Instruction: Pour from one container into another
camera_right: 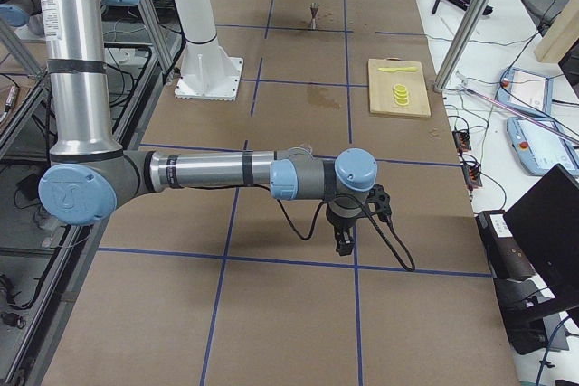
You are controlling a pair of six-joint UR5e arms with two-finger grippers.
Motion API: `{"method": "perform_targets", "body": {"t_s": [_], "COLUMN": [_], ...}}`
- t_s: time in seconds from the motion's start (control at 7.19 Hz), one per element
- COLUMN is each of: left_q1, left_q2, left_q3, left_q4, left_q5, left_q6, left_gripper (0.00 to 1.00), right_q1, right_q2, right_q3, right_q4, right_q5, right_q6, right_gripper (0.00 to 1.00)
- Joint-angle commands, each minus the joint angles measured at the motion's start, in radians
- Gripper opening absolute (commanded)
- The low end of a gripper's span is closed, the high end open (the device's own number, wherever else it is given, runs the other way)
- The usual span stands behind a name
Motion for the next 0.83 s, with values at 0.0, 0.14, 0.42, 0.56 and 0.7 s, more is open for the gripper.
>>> {"method": "perform_targets", "body": {"t_s": [0.0,0.14,0.42,0.56,0.7], "left_q1": [0.0,-0.001,0.0,0.002,0.002], "left_q2": [-0.003,0.013,0.017,0.017,0.017], "left_q3": [0.001,-0.005,-0.016,-0.033,-0.034], "left_q4": [-0.004,-0.022,-0.024,-0.024,-0.024], "left_q5": [-0.023,-0.026,-0.078,-0.08,-0.081], "left_q6": [0.002,0.004,0.002,-0.001,-0.002], "left_gripper": [1.0,1.0,1.0,1.0,1.0], "right_q1": [-0.001,-0.001,-0.009,-0.017,-0.024], "right_q2": [-0.001,-0.001,-0.001,-0.005,-0.025], "right_q3": [0.001,-0.011,-0.013,-0.011,-0.011], "right_q4": [0.002,0.002,0.03,0.056,0.089], "right_q5": [0.004,0.036,0.038,0.038,0.039], "right_q6": [0.0,-0.002,-0.003,-0.003,0.003], "right_gripper": [1.0,1.0,1.0,1.0,1.0]}}
